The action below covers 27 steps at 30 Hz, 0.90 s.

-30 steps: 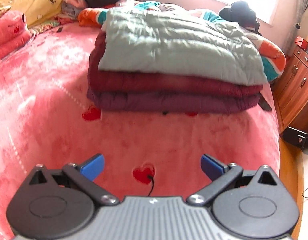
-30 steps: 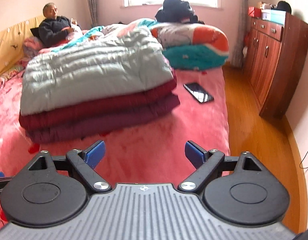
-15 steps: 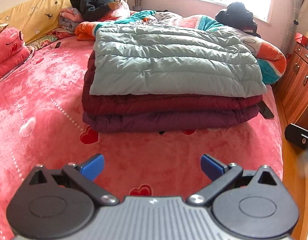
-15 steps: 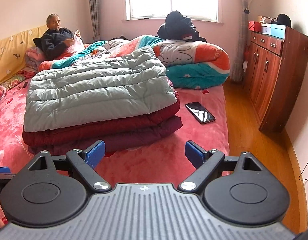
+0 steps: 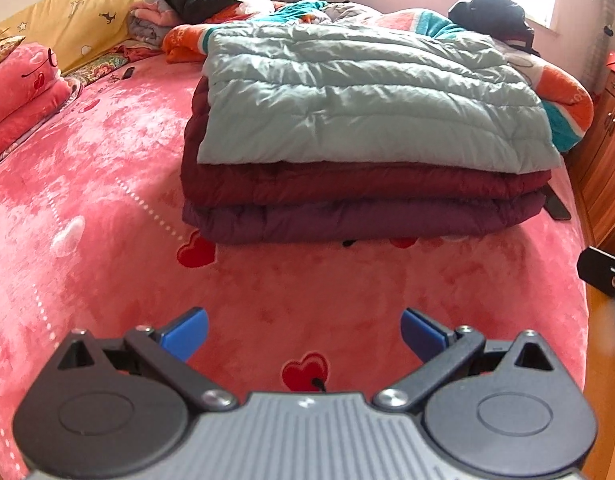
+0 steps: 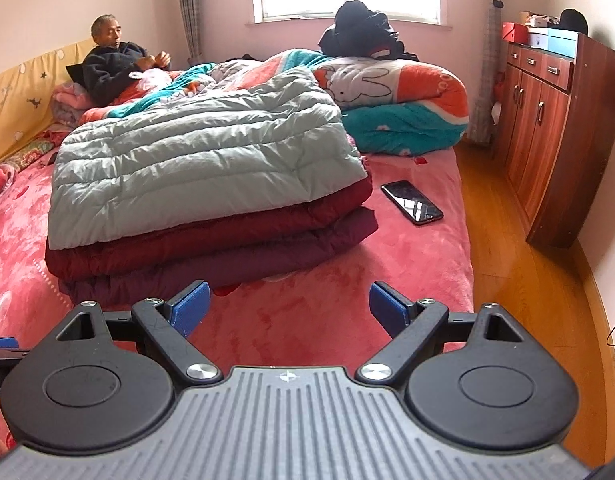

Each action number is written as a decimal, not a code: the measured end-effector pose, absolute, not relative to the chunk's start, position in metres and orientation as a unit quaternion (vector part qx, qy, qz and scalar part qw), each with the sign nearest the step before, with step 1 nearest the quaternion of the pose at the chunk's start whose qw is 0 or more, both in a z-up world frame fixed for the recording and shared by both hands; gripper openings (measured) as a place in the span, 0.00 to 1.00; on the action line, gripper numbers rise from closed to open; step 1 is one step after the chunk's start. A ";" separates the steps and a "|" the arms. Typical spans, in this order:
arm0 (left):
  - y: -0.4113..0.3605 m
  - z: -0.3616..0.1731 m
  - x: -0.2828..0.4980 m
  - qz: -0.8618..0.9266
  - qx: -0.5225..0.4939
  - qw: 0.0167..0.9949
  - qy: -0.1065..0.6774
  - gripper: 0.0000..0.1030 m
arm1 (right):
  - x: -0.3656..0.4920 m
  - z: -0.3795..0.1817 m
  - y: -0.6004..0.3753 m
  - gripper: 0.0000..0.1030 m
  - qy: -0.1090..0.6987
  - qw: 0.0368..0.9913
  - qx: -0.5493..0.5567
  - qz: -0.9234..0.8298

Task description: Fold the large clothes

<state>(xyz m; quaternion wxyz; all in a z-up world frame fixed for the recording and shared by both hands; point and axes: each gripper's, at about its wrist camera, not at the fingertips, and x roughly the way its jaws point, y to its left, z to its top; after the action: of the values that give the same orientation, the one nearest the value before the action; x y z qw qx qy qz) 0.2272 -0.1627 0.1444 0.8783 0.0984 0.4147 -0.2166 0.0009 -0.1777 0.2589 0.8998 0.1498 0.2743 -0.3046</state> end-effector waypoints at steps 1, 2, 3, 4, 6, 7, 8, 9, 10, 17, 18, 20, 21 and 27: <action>-0.162 0.143 0.228 -0.216 0.098 0.877 0.417 0.99 | 0.001 0.258 -0.177 1.00 0.276 0.900 0.149 -0.304; -0.162 0.142 0.228 -0.215 0.098 0.877 0.418 0.99 | 0.002 0.257 -0.177 1.00 0.276 0.900 0.148 -0.303; -0.162 0.142 0.228 -0.215 0.098 0.877 0.419 0.99 | 0.002 0.257 -0.177 1.00 0.277 0.900 0.148 -0.302; -0.161 0.141 0.228 -0.214 0.099 0.877 0.419 0.99 | 0.002 0.256 -0.177 1.00 0.278 0.900 0.148 -0.301; -0.161 0.141 0.228 -0.213 0.098 0.877 0.420 0.99 | 0.002 0.256 -0.177 1.00 0.279 0.900 0.146 -0.301; -0.160 0.140 0.228 -0.212 0.097 0.876 0.421 0.99 | 0.002 0.255 -0.178 1.00 0.279 0.901 0.144 -0.300; -0.160 0.140 0.228 -0.212 0.096 0.876 0.422 0.99 | 0.001 0.255 -0.177 1.00 0.280 0.901 0.142 -0.300; -0.160 0.139 0.228 -0.212 0.095 0.876 0.423 0.99 | 0.001 0.256 -0.178 1.00 0.280 0.901 0.140 -0.299; -0.159 0.139 0.228 -0.211 0.095 0.876 0.423 0.99 | 0.001 0.255 -0.178 1.00 0.280 0.902 0.139 -0.298; -0.158 0.134 0.227 -0.209 0.093 0.874 0.428 0.99 | 0.000 0.253 -0.178 1.00 0.283 0.902 0.140 -0.295; -0.158 0.134 0.227 -0.208 0.094 0.874 0.429 0.99 | 0.000 0.253 -0.178 1.00 0.284 0.902 0.140 -0.294; -0.158 0.132 0.226 -0.207 0.094 0.874 0.430 0.99 | 0.000 0.252 -0.179 1.00 0.285 0.902 0.142 -0.292; -0.157 0.132 0.226 -0.206 0.094 0.874 0.430 0.99 | 0.000 0.252 -0.179 1.00 0.285 0.902 0.142 -0.292; -0.157 0.130 0.225 -0.207 0.093 0.873 0.431 0.99 | 0.001 0.249 -0.182 1.00 0.288 0.902 0.140 -0.290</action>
<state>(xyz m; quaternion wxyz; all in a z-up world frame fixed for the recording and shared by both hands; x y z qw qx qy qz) 0.2246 -0.1566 0.1302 0.8734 0.0930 0.4310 -0.2066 0.0010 -0.1822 0.2493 0.9017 0.1405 0.2878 -0.2904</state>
